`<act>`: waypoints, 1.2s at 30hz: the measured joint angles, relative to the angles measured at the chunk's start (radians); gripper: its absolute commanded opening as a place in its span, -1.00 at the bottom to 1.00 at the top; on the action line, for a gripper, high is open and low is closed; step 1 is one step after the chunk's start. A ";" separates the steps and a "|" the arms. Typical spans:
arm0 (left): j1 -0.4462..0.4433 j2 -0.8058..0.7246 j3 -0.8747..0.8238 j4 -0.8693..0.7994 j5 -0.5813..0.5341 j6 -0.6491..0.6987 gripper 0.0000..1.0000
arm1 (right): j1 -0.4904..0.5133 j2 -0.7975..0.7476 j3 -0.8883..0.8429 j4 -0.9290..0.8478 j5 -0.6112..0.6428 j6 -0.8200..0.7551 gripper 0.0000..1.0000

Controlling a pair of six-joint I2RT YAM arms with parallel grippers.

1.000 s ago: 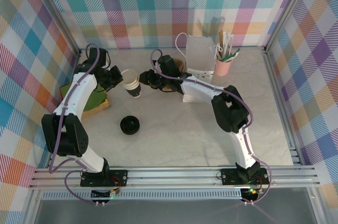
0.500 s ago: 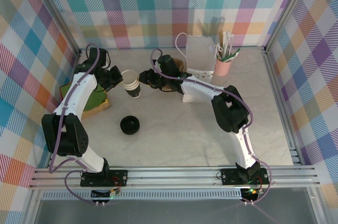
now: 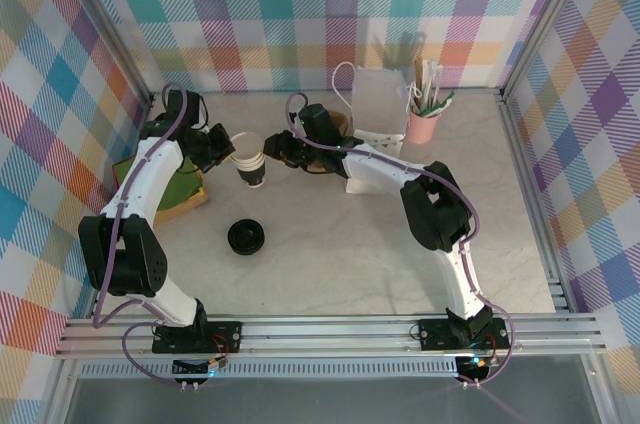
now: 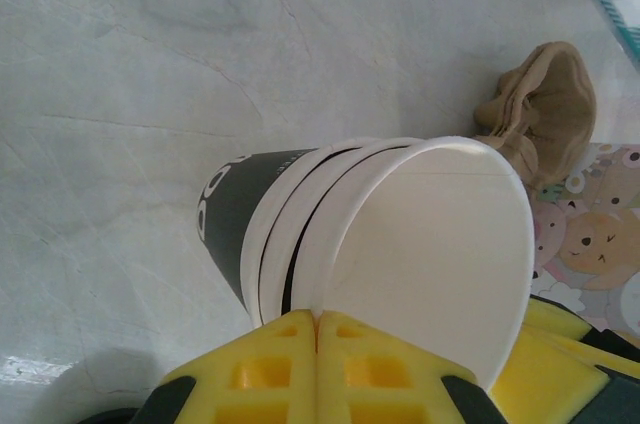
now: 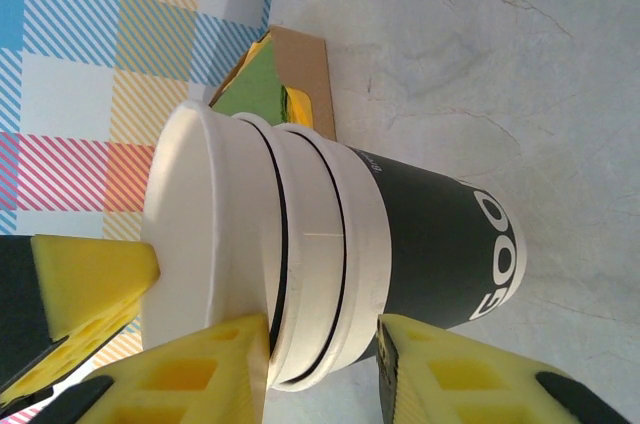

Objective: Pack the takeout coffee

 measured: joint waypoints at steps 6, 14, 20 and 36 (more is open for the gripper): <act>0.000 0.000 -0.002 0.014 0.023 -0.015 -1.00 | -0.001 0.000 -0.028 -0.003 0.016 -0.012 -0.33; 0.000 0.000 -0.008 0.037 0.039 -0.018 -1.00 | 0.001 0.000 -0.049 -0.029 0.026 -0.047 -0.32; 0.000 0.000 -0.018 0.036 0.027 -0.010 -1.00 | 0.001 -0.014 -0.049 -0.080 0.053 -0.092 -0.30; 0.000 -0.074 0.069 -0.017 0.002 -0.002 -1.00 | 0.069 -0.150 0.058 -0.253 0.118 -0.248 -0.13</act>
